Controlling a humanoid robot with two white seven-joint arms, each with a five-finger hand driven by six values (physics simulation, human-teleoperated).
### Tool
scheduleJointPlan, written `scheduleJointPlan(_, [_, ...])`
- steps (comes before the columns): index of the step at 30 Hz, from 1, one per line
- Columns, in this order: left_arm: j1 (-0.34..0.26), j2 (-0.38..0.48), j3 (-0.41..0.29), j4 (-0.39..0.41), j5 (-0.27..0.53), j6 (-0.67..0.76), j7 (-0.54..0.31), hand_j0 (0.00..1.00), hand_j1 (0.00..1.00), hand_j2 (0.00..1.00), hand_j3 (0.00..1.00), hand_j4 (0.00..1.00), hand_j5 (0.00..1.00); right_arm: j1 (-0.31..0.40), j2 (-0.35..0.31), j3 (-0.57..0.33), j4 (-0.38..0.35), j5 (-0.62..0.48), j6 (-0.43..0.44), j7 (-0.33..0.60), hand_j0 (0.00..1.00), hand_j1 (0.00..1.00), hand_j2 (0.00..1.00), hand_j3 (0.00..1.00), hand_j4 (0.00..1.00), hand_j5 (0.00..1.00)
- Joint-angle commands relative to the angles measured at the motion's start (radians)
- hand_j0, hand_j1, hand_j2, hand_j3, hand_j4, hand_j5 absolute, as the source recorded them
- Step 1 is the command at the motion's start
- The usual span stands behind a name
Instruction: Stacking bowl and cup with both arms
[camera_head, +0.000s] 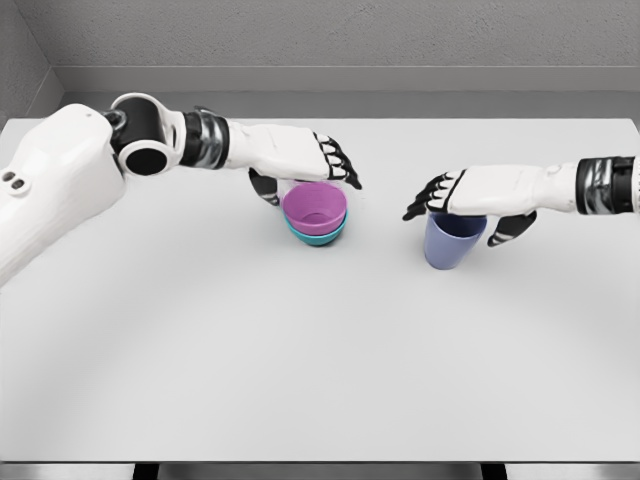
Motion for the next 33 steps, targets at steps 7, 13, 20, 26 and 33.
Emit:
scheduleJointPlan(7, [-0.015,0.392,0.004,-0.138,0.267,0.002,0.005,1.0,1.0,1.0,1.0,1.0,1.0,0.0,0.018,0.003,0.026,-0.003,0.003,0.0,1.0,1.0,1.0,1.0,1.0,1.0])
scheduleJointPlan(13, [0.026,0.415,-0.003,-0.168,0.255,0.002,-0.006,1.0,1.0,1.0,1.0,1.0,1.0,0.0,0.032,0.009,0.049,0.009,0.003,0.0,1.0,1.0,1.0,1.0,1.0,1.0])
scheduleJointPlan(20, [0.046,0.405,-0.004,-0.173,0.253,0.002,-0.006,1.0,1.0,1.0,1.0,1.0,1.0,0.0,0.041,0.01,0.068,0.01,0.003,0.0,1.0,1.0,1.0,1.0,1.0,1.0])
scheduleJointPlan(26, [0.048,0.405,-0.004,-0.185,0.253,0.002,-0.006,1.0,1.0,1.0,1.0,1.0,1.0,0.0,0.041,0.016,0.072,0.01,0.003,0.0,1.0,1.0,1.0,1.0,1.0,1.0])
scheduleJointPlan(33, [0.048,0.405,-0.006,-0.187,0.253,0.002,-0.006,1.0,1.0,1.0,1.0,1.0,1.0,0.002,0.041,0.016,0.077,0.01,0.003,0.0,0.93,0.93,0.93,0.93,0.93,0.93])
